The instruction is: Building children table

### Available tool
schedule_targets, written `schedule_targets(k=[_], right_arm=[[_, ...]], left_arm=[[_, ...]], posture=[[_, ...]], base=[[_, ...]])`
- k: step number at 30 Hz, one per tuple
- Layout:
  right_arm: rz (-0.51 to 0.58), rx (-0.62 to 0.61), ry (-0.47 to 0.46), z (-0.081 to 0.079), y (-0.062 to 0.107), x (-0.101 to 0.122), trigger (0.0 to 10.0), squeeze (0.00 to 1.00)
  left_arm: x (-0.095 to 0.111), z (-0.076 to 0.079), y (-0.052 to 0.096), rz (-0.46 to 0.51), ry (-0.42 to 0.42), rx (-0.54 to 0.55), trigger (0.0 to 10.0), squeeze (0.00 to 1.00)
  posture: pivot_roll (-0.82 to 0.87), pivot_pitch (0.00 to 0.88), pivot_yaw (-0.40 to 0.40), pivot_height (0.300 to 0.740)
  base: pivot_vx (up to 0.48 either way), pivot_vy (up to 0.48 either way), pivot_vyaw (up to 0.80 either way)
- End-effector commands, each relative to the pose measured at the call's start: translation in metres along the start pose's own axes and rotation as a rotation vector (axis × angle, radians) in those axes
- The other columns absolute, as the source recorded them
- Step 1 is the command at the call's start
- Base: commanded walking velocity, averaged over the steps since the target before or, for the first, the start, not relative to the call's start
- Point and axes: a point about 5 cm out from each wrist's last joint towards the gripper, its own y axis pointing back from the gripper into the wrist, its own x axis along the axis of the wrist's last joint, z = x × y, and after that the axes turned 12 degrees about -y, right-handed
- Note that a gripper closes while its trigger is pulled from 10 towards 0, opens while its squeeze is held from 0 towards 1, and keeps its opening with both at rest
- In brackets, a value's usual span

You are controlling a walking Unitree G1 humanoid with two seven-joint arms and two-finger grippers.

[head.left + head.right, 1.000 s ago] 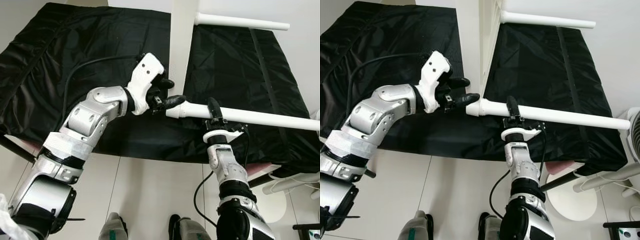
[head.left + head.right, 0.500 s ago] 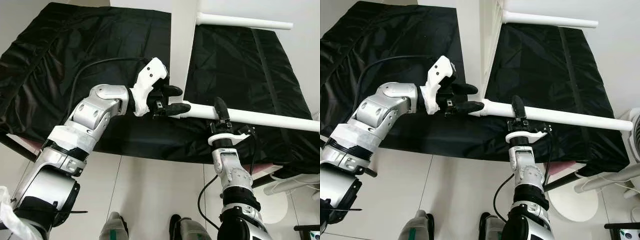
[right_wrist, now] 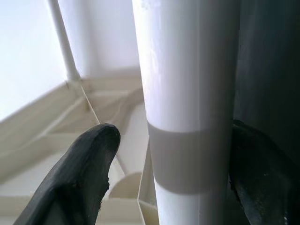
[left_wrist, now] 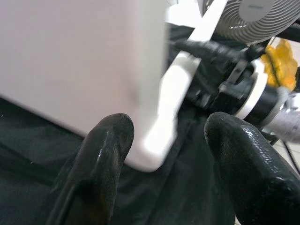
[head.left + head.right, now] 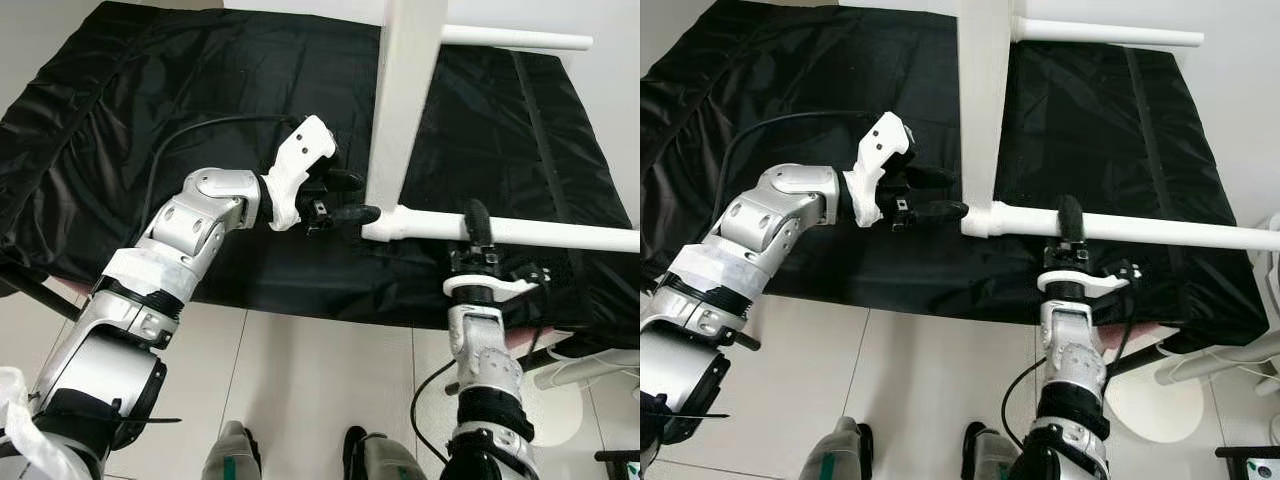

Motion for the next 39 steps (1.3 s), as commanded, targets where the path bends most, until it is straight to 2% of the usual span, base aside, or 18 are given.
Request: schedule_targets(k=[1, 6, 12, 14, 15, 18, 20, 21, 22, 23, 29, 30, 32, 34, 39], right_arm=[[0.011, 0.003, -0.04, 0.001, 0.009, -0.011, 10.0, 0.0], [-0.044, -0.036, -0.039, 0.008, 0.013, -0.024, 10.0, 0.0], [-0.042, -0.042, -0.065, 0.009, 0.015, -0.028, 10.0, 0.0], [-0.036, -0.055, -0.098, 0.011, 0.015, -0.027, 10.0, 0.0], [-0.027, -0.072, -0.156, 0.015, 0.016, -0.027, 10.0, 0.0], [-0.021, -0.082, -0.196, 0.016, 0.016, -0.026, 10.0, 0.0], [-0.004, -0.113, -0.252, 0.023, 0.018, -0.025, 10.0, 0.0], [-0.004, -0.113, -0.252, 0.023, 0.018, -0.025, 10.0, 0.0], [-0.053, -0.155, -0.235, 0.029, 0.021, -0.034, 10.0, 0.0], [-0.08, -0.163, -0.222, 0.029, 0.022, -0.039, 10.0, 0.0], [-0.128, -0.164, -0.196, 0.029, 0.025, -0.047, 10.0, 0.0], [-0.153, -0.16, -0.192, 0.027, 0.027, -0.052, 10.0, 0.0], [-0.153, -0.16, -0.192, 0.027, 0.027, -0.052, 10.0, 0.0], [-0.162, -0.161, -0.2, 0.024, 0.029, -0.052, 10.0, 0.0], [-0.161, -0.166, -0.205, 0.024, 0.031, -0.051, 10.0, 0.0]], left_arm=[[0.004, 0.003, -0.002, 0.024, -0.014, -0.093, 10.0, 0.0], [0.007, 0.0, -0.008, 0.032, -0.018, -0.079, 10.0, 0.0], [0.013, -0.003, -0.009, 0.057, -0.02, -0.071, 10.0, 0.0], [0.015, -0.003, -0.009, 0.065, -0.023, -0.075, 10.0, 0.0], [0.016, -0.004, -0.01, 0.066, -0.026, -0.07, 10.0, 0.0], [0.016, -0.005, -0.01, 0.066, -0.028, -0.066, 10.0, 0.0], [0.021, -0.011, -0.011, 0.077, -0.022, -0.015, 10.0, 0.0], [0.021, -0.011, -0.011, 0.077, -0.022, -0.015, 10.0, 0.0], [0.03, -0.022, -0.011, 0.108, -0.023, 0.059, 10.0, 0.0], [0.034, -0.026, -0.011, 0.121, -0.022, 0.089, 10.0, 0.0], [0.047, -0.035, -0.011, 0.169, -0.01, 0.155, 10.0, 0.0], [0.066, -0.046, -0.009, 0.239, -0.01, 0.234, 10.0, 0.0], [0.066, -0.046, -0.009, 0.239, -0.01, 0.234, 10.0, 0.0], [0.078, -0.051, -0.009, 0.282, -0.009, 0.28, 10.0, 0.0], [0.08, -0.054, -0.009, 0.288, 0.005, 0.293, 10.0, 0.0]], posture=[[0.11, 0.173, -0.001, 0.74], [0.11, 0.174, -0.002, 0.74], [0.11, 0.171, 0.001, 0.74], [0.11, 0.17, 0.001, 0.74], [0.11, 0.169, 0.002, 0.74], [0.11, 0.169, 0.002, 0.74], [0.11, 0.167, 0.003, 0.74], [0.11, 0.167, 0.003, 0.74], [0.11, 0.165, 0.001, 0.74], [0.11, 0.165, 0.001, 0.74], [0.12, 0.165, -0.008, 0.74], [0.11, 0.165, -0.014, 0.74], [0.11, 0.165, -0.014, 0.74], [0.11, 0.165, -0.015, 0.74], [0.11, 0.165, -0.015, 0.74]], base=[[0.0, 0.0, 0.0], [0.0, 0.0, 0.0], [0.0, 0.0, 0.0], [0.0, 0.0, 0.0], [0.0, 0.0, 0.0], [0.0, 0.0, 0.0], [0.0, 0.0, 0.0], [0.0, 0.0, 0.0], [0.0, 0.0, 0.0], [0.0, 0.0, 0.0], [0.0, 0.0, 0.0], [0.0, 0.0, 0.0], [0.0, 0.0, 0.0], [0.0, 0.0, 0.0], [0.0, 0.0, 0.0]])
